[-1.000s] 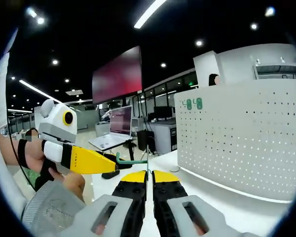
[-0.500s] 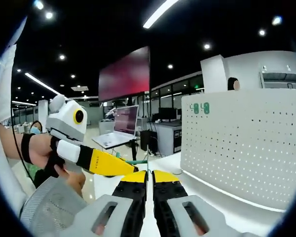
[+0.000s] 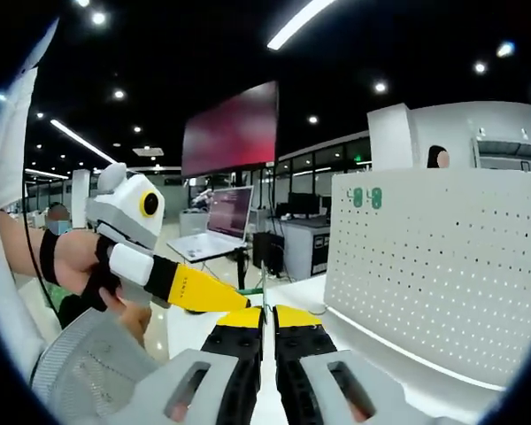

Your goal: Insert the hook assembly into the mounting plate slot until the hook locks in place.

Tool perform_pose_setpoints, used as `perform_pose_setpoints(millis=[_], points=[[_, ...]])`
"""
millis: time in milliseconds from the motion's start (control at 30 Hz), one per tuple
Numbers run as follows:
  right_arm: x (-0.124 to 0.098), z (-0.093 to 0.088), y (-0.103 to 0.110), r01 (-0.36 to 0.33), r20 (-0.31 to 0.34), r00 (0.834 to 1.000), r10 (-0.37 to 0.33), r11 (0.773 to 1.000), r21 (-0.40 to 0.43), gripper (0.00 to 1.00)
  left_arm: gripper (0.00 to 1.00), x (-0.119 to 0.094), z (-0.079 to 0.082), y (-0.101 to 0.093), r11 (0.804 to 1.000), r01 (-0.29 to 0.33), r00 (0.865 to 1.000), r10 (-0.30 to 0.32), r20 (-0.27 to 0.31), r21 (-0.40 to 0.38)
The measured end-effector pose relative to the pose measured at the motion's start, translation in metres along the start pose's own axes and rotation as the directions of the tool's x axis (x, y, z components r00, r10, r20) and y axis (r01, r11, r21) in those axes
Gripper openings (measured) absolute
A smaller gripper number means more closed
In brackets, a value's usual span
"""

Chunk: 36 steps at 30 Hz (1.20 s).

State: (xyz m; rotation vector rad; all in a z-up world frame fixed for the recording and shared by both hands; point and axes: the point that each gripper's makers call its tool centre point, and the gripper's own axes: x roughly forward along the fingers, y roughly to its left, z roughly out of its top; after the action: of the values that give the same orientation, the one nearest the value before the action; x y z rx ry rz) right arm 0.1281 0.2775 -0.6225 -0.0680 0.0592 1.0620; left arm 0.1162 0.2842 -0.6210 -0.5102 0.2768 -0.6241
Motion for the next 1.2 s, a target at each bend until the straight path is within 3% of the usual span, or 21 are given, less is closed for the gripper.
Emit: perform_pose_setpoints(millis=[167,267,733,800,867,1200], points=[[0.001,0.000,0.000,0.004,-0.005,1.000,-0.005,1.000,-0.007,0.03,0.02,0.000,0.001,0.001,1.000,-0.007,1.000,0.007,0.008,0.024],[0.000,0.004,-0.001,0.008,0.008,1.000,-0.008,1.000,-0.007,0.04,0.02,0.000,0.004,0.000,0.997,-0.012,1.000,0.011,0.010,0.082],[-0.019,0.001,-0.011,0.064,-0.016,0.998,-0.064,0.998,0.010,0.09,0.02,0.005,0.009,0.000,0.991,-0.036,0.999,0.033,0.027,0.131],[-0.023,0.000,-0.012,0.075,-0.024,0.997,-0.074,0.997,0.017,0.11,0.02,0.006,0.009,0.001,0.989,-0.050,0.999,0.047,0.028,0.141],[-0.028,0.001,-0.013,0.082,-0.020,0.996,-0.081,0.997,0.013,0.11,0.02,0.006,0.012,0.008,0.980,-0.103,0.994,0.097,0.046,0.170],[-0.055,-0.007,-0.017,0.121,-0.022,0.993,-0.120,0.992,0.042,0.12,0.02,0.016,0.017,0.010,0.967,-0.154,0.987,0.142,0.069,0.202]])
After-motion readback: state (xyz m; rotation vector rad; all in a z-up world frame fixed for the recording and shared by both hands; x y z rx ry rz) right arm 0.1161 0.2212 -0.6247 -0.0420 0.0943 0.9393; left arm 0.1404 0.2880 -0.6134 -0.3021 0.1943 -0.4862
